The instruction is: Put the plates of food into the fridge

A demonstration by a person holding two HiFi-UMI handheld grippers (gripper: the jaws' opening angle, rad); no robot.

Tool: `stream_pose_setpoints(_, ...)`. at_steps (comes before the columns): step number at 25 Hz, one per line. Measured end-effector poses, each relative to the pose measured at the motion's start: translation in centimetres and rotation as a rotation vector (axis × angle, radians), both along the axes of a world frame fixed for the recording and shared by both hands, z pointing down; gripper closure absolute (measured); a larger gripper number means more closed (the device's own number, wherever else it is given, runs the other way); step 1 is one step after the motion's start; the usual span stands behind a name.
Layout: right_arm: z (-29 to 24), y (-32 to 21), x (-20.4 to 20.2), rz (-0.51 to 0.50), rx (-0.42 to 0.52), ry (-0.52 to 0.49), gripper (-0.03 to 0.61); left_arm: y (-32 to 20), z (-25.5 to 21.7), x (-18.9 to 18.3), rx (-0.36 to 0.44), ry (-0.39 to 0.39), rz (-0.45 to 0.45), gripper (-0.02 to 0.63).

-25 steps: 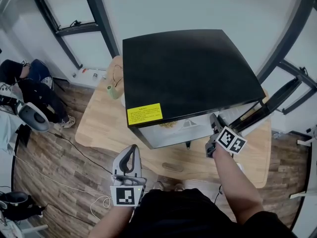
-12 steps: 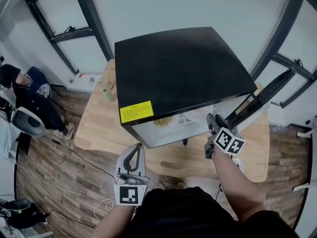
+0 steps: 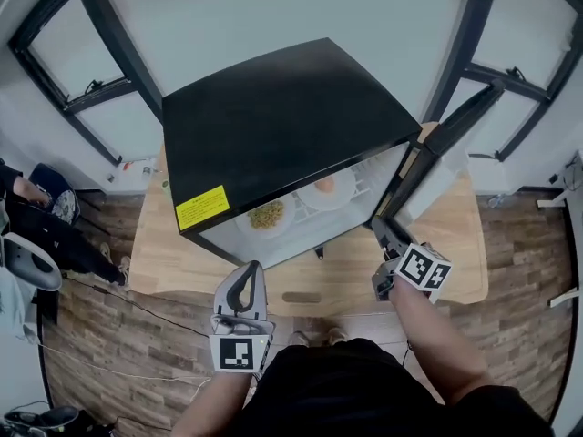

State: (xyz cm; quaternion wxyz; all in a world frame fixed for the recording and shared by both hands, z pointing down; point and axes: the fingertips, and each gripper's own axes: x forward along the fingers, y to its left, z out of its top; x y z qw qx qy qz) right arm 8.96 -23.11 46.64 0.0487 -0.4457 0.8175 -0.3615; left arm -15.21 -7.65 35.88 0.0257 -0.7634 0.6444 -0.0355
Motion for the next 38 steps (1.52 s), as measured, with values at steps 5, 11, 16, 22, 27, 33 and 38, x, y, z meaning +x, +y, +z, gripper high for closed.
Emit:
stream_pose_setpoints(5,2.1,2.8,5.9,0.102,-0.029,-0.031,0.383,-0.8,0.8,3.5,0.003,-0.060,0.100,0.609)
stream_pose_setpoints(11,4.9,5.9,14.4,0.276,-0.088,-0.038,0.387,-3.2,-0.5,9.6,0.009,-0.048,0.227,0.609)
stream_pose_setpoints(16,6.9,9.4,20.8,0.412,-0.132,-0.044,0.390,-4.8,-0.1,13.4,0.037,-0.097,0.336,0.609)
stream_pose_setpoints(22,10.1,13.7,25.8,0.527,-0.184,-0.081,0.393,-6.2,0.7,18.2,0.035,-0.098,0.395,0.609)
stream_pose_setpoints(27,14.0,16.8,27.1,0.537,-0.261,-0.099,0.396,-5.9,1.5,21.3,-0.005,-0.101,0.420,0.610)
stream_pose_setpoints(33,20.4,18.9,27.3,0.553,-0.408,-0.161,0.411,-4.9,2.8,21.8,-0.054,-0.160,0.387,0.609)
stream_pose_setpoints(38,24.0,19.0,26.8,0.532,-0.468,-0.186,0.408,-3.9,4.4,21.0,-0.100,-0.188,0.340,0.609)
